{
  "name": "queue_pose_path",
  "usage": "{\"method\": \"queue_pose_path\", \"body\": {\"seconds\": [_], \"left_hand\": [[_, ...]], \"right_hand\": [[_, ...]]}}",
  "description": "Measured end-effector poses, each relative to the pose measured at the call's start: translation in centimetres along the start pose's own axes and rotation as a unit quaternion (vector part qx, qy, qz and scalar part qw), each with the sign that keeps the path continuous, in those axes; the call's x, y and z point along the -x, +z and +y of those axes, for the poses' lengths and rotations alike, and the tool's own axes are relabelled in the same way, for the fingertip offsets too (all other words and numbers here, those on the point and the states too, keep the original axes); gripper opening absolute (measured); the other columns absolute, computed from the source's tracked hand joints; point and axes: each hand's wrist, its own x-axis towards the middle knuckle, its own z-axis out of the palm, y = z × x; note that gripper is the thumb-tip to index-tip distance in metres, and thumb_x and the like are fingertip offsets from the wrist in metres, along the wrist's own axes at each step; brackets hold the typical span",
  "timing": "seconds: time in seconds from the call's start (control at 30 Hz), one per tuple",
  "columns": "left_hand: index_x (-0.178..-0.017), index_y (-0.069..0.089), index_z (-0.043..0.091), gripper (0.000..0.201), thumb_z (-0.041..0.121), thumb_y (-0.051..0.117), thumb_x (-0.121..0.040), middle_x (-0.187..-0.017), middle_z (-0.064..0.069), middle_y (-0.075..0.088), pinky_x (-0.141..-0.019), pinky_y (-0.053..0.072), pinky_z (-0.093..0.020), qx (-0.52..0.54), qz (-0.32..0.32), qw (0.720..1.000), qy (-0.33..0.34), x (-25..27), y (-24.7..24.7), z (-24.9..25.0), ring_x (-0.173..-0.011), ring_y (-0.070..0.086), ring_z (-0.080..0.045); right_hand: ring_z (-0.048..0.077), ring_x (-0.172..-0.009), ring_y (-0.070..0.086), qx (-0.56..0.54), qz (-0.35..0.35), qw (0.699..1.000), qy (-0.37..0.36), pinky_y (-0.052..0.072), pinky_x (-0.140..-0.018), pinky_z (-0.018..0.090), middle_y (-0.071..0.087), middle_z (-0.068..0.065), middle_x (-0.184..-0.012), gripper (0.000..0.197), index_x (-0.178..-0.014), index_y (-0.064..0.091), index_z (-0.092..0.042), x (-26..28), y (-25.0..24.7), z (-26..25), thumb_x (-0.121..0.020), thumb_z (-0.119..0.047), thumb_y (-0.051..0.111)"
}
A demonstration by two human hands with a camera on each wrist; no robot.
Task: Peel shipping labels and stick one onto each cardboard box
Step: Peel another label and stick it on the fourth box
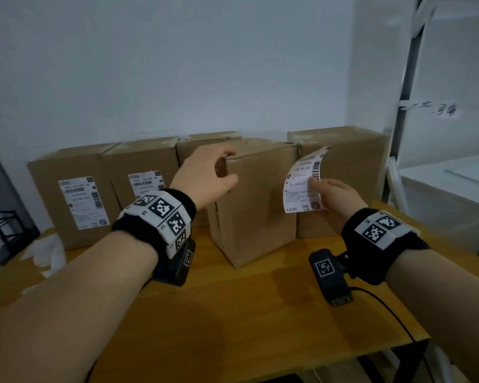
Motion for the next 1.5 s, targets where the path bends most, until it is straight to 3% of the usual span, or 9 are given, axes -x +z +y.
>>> {"method": "queue_pose_path", "body": {"seconds": [0.13, 0.23, 0.37, 0.5, 0.67, 0.73, 1.03, 1.27, 1.5], "left_hand": [[-0.14, 0.04, 0.027, 0.052, 0.024, 0.056, -0.09, -0.144, 0.007, 0.042, -0.1, 0.024, -0.02, -0.012, -0.004, 1.0, 0.002, 0.3, -0.4, -1.5, -0.134, 0.037, -0.011], [-0.142, 0.036, 0.026, 0.053, 0.026, 0.054, -0.092, -0.147, 0.006, 0.039, -0.107, 0.025, -0.025, -0.023, -0.016, 1.0, 0.01, 0.3, -0.3, -1.9, -0.136, 0.034, -0.012], [-0.143, 0.034, 0.027, 0.057, 0.029, 0.055, -0.09, -0.148, 0.006, 0.037, -0.108, 0.028, -0.029, -0.029, -0.028, 0.999, 0.003, 0.0, -0.3, -2.1, -0.136, 0.034, -0.012], [-0.144, 0.029, 0.03, 0.072, 0.038, 0.062, -0.081, -0.151, 0.006, 0.032, -0.107, 0.03, -0.031, -0.034, -0.062, 0.997, -0.002, 0.0, -0.7, -2.2, -0.137, 0.032, -0.013], [-0.145, 0.024, 0.03, 0.101, 0.061, 0.073, -0.063, -0.152, 0.006, 0.028, -0.11, 0.034, -0.038, -0.059, -0.073, 0.996, -0.014, 0.0, -0.4, -2.2, -0.138, 0.032, -0.013], [-0.145, 0.024, 0.03, 0.105, 0.066, 0.072, -0.059, -0.151, 0.005, 0.031, -0.106, 0.038, -0.039, -0.078, -0.056, 0.995, -0.018, 0.1, 0.0, -2.0, -0.135, 0.036, -0.014], [-0.14, 0.031, 0.027, 0.09, 0.071, 0.062, -0.068, -0.143, 0.002, 0.04, -0.089, 0.046, -0.033, -0.119, 0.009, 0.993, -0.017, 0.1, 0.8, -1.2, -0.124, 0.048, -0.016], [-0.137, 0.035, 0.026, 0.08, 0.067, 0.061, -0.072, -0.139, 0.001, 0.045, -0.086, 0.048, -0.033, -0.122, 0.05, 0.991, -0.009, 0.1, 1.3, -1.3, -0.12, 0.052, -0.016], [-0.136, 0.036, 0.025, 0.078, 0.066, 0.059, -0.074, -0.138, 0.001, 0.047, -0.083, 0.049, -0.033, -0.135, 0.065, 0.989, -0.007, 0.1, 1.6, -1.2, -0.118, 0.053, -0.017]], "right_hand": [[0.025, -0.085, 0.067, 0.021, -0.036, 0.999, 0.002, 0.054, -0.079, 0.036, 0.069, 0.012, -0.097, 0.012, -0.083, 0.055, -0.01, 0.5, 1.4, 0.6, -0.088, -0.019, 0.062], [0.026, -0.086, 0.068, 0.045, -0.049, 0.998, 0.006, 0.055, -0.081, 0.037, 0.071, 0.013, -0.094, 0.015, -0.077, 0.056, -0.012, 1.4, 2.3, 1.7, -0.086, -0.02, 0.065], [0.023, -0.085, 0.07, 0.047, -0.06, 0.997, 0.026, 0.056, -0.078, 0.034, 0.073, 0.011, -0.094, 0.013, -0.083, 0.06, -0.01, 2.1, 3.5, 3.4, -0.084, -0.02, 0.067], [0.025, -0.091, 0.07, 0.082, -0.043, 0.995, 0.035, 0.055, -0.087, 0.039, 0.073, 0.011, -0.096, 0.023, -0.095, 0.064, -0.003, 1.6, 4.0, 4.1, -0.083, -0.022, 0.068], [0.024, -0.09, 0.07, 0.112, -0.033, 0.992, 0.04, 0.055, -0.08, 0.031, 0.073, 0.011, -0.096, 0.016, -0.08, 0.06, -0.01, 1.4, 4.4, 4.5, -0.083, -0.024, 0.068], [0.024, -0.09, 0.07, 0.115, -0.027, 0.992, 0.038, 0.056, -0.083, 0.034, 0.073, 0.011, -0.095, 0.016, -0.079, 0.059, -0.009, 1.6, 4.6, 4.6, -0.084, -0.021, 0.067], [0.025, -0.093, 0.069, 0.143, -0.025, 0.989, 0.039, 0.054, -0.088, 0.037, 0.072, 0.013, -0.097, 0.016, -0.076, 0.059, -0.009, 1.4, 4.4, 4.4, -0.085, -0.02, 0.066], [0.026, -0.094, 0.069, 0.146, -0.017, 0.989, 0.03, 0.055, -0.084, 0.032, 0.072, 0.013, -0.097, 0.018, -0.073, 0.057, -0.011, 1.6, 4.4, 4.5, -0.085, -0.021, 0.066], [0.026, -0.095, 0.069, 0.145, -0.012, 0.989, 0.041, 0.053, -0.091, 0.041, 0.072, 0.011, -0.097, 0.016, -0.077, 0.06, -0.011, 1.2, 4.5, 4.4, -0.084, -0.023, 0.067]]}}
